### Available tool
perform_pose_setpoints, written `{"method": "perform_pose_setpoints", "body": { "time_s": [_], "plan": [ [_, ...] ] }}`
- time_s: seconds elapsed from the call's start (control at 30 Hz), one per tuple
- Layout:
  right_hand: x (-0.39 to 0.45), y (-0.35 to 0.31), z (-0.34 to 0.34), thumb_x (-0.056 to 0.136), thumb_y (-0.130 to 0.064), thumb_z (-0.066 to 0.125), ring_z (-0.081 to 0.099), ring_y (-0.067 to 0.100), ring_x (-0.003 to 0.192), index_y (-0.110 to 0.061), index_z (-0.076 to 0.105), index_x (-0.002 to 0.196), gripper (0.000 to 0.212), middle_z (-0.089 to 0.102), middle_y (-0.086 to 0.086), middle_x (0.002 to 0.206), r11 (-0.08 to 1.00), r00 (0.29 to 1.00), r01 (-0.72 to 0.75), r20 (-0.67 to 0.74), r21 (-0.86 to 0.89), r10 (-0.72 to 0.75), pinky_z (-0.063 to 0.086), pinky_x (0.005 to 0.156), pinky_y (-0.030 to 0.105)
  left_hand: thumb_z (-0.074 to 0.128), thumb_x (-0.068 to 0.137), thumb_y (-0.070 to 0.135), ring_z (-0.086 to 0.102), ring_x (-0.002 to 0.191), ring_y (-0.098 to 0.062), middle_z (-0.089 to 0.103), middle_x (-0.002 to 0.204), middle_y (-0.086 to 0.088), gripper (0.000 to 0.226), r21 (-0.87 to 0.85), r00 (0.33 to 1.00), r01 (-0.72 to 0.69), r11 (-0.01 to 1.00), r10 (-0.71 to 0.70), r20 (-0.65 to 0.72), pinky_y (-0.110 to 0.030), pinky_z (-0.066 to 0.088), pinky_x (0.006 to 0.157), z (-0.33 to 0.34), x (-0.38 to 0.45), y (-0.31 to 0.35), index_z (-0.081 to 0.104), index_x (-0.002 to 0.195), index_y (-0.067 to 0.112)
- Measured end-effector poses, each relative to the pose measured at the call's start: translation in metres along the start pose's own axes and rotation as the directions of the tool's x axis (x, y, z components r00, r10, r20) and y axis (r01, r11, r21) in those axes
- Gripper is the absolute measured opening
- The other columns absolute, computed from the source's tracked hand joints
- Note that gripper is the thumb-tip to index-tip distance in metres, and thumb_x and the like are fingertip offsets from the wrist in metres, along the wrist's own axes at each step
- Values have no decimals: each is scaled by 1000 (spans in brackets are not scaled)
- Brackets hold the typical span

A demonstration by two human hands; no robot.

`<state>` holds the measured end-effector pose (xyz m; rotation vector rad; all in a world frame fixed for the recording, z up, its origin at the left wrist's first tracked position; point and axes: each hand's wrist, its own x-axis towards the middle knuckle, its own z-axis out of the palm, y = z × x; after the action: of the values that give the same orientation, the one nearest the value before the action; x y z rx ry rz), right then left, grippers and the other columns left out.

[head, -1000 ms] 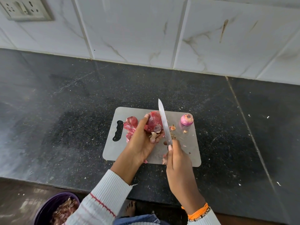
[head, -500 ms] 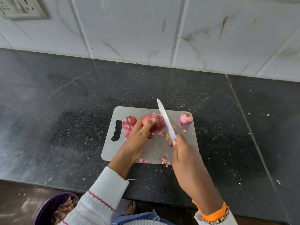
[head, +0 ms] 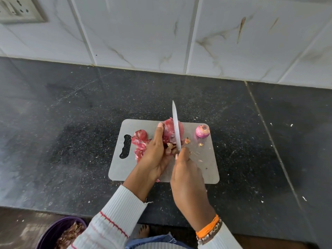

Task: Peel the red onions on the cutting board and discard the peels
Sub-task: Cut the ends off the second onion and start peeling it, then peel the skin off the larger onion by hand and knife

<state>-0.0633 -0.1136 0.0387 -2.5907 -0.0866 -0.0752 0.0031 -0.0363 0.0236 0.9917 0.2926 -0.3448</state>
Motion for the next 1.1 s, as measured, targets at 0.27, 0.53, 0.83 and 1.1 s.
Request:
{"method": "perform_pose_setpoints", "body": {
  "time_s": [0.27,0.53,0.83,1.1],
  "plan": [
    [1,-2,-3,101,-23,29,63,22,100,-11,25,135,36,61,5,114,994,996,-42,79,-98,50,49,78,29,30,97,46,58,47,-10,59,49,-4,61,31,999,-16,999,14,51,-22,51,56,-7,6,1,66,70,5],
    [17,19,-51,101,-23,28,48,11,58,-13,50,103,25,57,1,74,985,960,-153,248,85,128,32,50,21,57,86,29,57,91,-12,57,104,-7,33,577,944,-328,749,239,226,-17,50,75,-29,0,2,49,110,8],
    [34,44,-32,97,-24,37,51,25,66,-17,40,69,30,49,1,67,965,975,-223,45,137,219,37,60,37,44,89,53,61,106,-16,66,110,-3,42,448,985,-166,878,168,35,-33,46,90,-33,5,-1,58,113,22],
    [35,57,18,94,-26,47,57,21,97,-16,59,107,21,58,1,108,930,954,-300,-87,-213,288,42,67,31,22,96,53,66,68,-18,70,63,-9,70,366,997,-71,928,78,-5,-28,53,75,-21,-3,-2,71,77,7]
  ]
}}
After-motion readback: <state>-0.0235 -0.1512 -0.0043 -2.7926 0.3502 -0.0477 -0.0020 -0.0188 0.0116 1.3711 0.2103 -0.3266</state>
